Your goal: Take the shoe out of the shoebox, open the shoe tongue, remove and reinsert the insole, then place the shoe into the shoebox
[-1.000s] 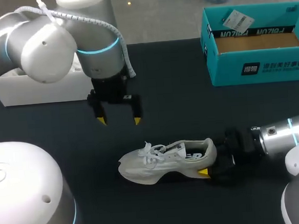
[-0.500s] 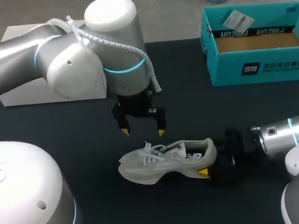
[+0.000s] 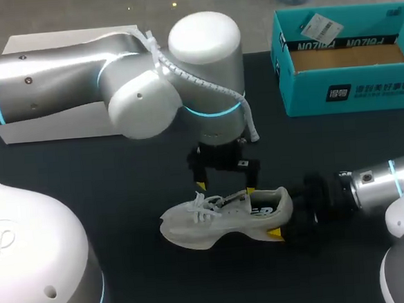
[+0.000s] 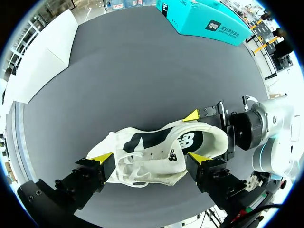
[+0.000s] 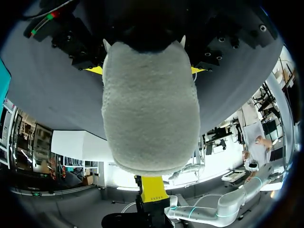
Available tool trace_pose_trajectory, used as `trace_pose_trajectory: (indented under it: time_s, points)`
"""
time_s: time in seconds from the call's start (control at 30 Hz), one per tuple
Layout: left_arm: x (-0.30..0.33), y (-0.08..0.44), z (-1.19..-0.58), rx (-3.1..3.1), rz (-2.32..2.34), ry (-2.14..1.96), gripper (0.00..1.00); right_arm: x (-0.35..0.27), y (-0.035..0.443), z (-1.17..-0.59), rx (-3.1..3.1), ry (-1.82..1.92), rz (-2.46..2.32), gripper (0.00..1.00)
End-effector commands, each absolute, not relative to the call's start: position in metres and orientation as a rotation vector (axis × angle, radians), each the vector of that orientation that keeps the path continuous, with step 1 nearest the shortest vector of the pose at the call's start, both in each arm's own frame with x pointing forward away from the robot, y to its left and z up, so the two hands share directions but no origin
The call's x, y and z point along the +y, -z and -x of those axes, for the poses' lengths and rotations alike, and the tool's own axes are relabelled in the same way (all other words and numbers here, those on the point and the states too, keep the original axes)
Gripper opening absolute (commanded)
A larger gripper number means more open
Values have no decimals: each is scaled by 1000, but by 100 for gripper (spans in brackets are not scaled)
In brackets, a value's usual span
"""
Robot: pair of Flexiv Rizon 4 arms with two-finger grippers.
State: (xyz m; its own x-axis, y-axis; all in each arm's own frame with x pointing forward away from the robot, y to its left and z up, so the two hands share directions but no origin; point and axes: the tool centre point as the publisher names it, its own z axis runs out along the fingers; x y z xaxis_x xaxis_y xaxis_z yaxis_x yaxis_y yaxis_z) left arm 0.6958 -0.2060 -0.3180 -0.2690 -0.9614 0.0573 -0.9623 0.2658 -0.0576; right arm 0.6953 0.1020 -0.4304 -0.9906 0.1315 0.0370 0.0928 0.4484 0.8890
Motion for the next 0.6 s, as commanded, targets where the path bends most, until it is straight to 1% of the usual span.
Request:
trace_pose_trajectory:
  time_s: [0.03, 0.33, 0.6]
  points:
    - [-224, 329, -691, -2529, -1912, -76, 100, 104, 431, -695, 2646, -1609, -206, 0]
    - [-221, 348, -696, -2537, -1961, -39, 100, 104, 431, -695, 2646, -1609, -206, 0]
    - [-198, 345, -697, -2553, -2039, 3, 100, 104, 431, -695, 2646, -1609, -206, 0]
